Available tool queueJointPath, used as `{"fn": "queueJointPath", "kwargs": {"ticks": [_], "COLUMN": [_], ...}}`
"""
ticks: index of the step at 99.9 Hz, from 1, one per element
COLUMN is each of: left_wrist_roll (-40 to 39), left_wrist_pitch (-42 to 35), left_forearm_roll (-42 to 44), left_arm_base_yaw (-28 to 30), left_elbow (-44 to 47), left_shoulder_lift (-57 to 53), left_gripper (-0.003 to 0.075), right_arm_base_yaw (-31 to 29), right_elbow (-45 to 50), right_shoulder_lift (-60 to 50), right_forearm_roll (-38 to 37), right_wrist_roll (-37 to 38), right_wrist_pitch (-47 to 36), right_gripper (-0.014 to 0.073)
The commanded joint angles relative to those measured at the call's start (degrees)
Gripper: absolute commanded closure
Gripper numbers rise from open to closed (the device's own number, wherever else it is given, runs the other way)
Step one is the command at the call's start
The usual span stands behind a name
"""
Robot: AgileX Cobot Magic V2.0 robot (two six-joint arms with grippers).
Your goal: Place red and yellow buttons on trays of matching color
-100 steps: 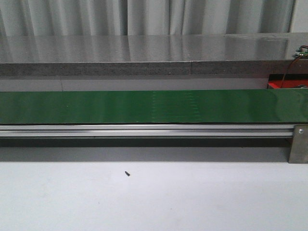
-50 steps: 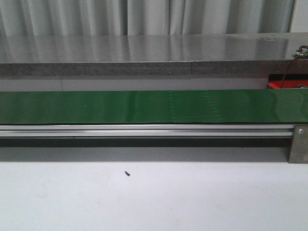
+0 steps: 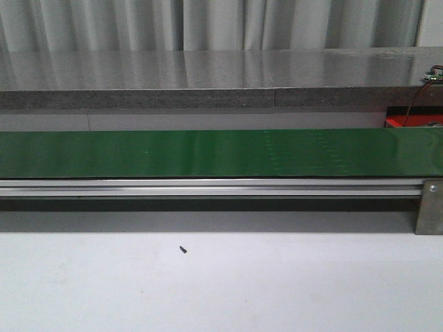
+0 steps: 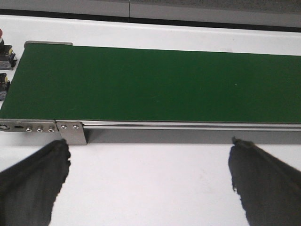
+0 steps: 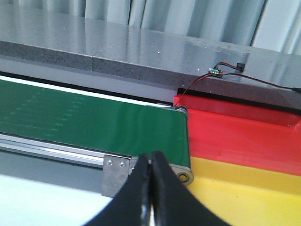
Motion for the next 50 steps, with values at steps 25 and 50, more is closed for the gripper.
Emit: {"fn": "queueJointPath", "kwargs": {"ticks": [25,50], "left_wrist_roll": [-32.3,-37.2], "left_wrist_pitch": [3.9,6.6], "left_forearm_roll": [31.4,40.7], "left_arm_base_yaw": [-0.1,0.1], "left_elbow": [-3.1,-8.2], "left_shoulder_lift": [2.2,9.4], "left_gripper": [0.0071,0.0071], "right_arm_base_yaw": [0.1,0.1], "right_elbow": [-1.0,-1.0], "right_shoulder_lift": [-0.8,-0.8], "right_forearm_roll": [-0.4,-0.4], "right_wrist_roll": [0.1,0.1], "right_wrist_pitch": [-4.4,-4.4], "right_gripper": [0.0678,0.0678]}}
